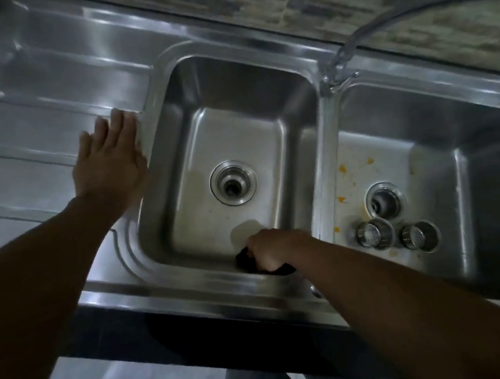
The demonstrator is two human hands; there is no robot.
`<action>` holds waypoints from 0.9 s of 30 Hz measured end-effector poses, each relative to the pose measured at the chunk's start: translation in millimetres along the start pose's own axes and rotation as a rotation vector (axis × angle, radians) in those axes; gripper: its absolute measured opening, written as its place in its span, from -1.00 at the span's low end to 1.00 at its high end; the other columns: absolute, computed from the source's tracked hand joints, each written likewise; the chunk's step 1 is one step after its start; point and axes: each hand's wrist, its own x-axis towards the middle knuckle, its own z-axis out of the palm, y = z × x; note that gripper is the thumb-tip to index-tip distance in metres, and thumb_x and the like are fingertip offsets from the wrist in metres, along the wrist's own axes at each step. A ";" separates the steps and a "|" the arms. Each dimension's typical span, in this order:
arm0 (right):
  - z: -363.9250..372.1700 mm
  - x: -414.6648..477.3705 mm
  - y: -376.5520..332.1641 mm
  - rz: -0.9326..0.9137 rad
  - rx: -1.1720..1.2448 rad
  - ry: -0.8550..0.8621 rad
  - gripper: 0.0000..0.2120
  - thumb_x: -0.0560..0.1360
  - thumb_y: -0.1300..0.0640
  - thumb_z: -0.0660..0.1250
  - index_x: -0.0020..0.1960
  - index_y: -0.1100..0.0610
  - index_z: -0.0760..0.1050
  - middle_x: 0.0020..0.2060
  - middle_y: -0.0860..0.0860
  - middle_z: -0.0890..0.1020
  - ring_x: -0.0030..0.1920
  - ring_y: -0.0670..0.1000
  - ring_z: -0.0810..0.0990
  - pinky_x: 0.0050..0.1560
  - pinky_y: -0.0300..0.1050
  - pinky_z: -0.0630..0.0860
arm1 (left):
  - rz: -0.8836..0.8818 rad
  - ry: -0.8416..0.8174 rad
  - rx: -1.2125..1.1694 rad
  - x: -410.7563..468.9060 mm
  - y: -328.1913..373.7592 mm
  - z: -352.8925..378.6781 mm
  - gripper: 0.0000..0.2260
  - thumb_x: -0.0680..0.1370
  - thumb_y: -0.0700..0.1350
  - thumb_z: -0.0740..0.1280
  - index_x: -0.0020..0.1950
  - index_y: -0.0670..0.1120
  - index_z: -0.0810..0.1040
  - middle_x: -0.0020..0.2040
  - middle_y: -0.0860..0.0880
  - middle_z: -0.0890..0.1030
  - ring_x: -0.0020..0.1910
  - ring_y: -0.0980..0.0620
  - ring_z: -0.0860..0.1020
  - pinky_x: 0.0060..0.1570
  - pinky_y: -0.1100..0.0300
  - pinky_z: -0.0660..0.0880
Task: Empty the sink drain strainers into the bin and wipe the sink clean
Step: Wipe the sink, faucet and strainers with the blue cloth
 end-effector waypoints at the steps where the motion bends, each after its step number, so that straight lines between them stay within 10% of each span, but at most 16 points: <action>1: -1.6 -9.9 -4.3 -0.001 -0.017 0.031 -0.77 0.60 0.17 0.24 0.20 0.21 0.55 0.02 0.11 0.61 -0.14 0.06 0.56 -0.24 -0.14 0.45 | -0.011 -0.056 0.045 0.2 3.5 -5.9 -0.48 0.67 -0.05 0.03 0.63 -0.14 0.08 0.65 -0.16 0.11 0.61 -0.25 0.12 0.54 -0.26 0.06; 7: 11.4 -73.0 2.1 -0.101 -0.004 0.441 -0.48 0.49 0.25 0.31 0.45 0.13 0.42 0.39 0.13 0.47 0.34 0.18 0.49 0.25 0.05 0.51 | -0.029 -0.111 -0.104 -64.9 71.9 -16.5 -0.44 0.66 -0.02 -0.01 0.65 -0.20 0.06 0.65 -0.18 0.10 0.64 -0.18 0.05 0.60 -0.19 -0.06; 12: 69.0 -121.1 36.2 -0.092 0.154 1.031 -0.29 0.53 0.34 0.22 0.63 0.15 0.07 0.63 0.08 0.04 0.63 0.12 -0.04 0.61 0.06 0.02 | 0.046 -0.142 -0.214 -141.8 153.8 2.7 -0.41 0.62 0.03 -0.08 0.63 -0.18 0.15 0.64 -0.15 0.15 0.65 -0.11 0.07 0.63 -0.09 -0.10; 18: 105.7 -99.0 68.2 -0.226 0.227 0.932 -0.30 0.59 0.20 0.16 0.65 0.13 -0.07 0.64 0.00 -0.13 0.62 0.06 -0.28 0.61 0.19 -0.02 | 0.136 -0.300 -0.033 -199.9 192.3 32.8 -0.43 0.65 0.11 -0.12 0.58 -0.08 0.31 0.58 -0.08 0.31 0.62 -0.06 0.18 0.59 -0.13 0.09; 27: -34.7 -34.5 124.6 -0.030 0.328 1.085 -0.42 0.70 0.02 0.07 0.64 0.14 -0.03 0.64 0.05 -0.10 0.61 0.11 -0.26 0.61 0.18 -0.13 | 0.194 -0.226 -0.113 -197.7 192.5 34.9 -0.51 0.65 0.04 0.04 0.45 -0.15 0.49 0.45 -0.13 0.49 0.52 -0.11 0.37 0.50 -0.17 0.30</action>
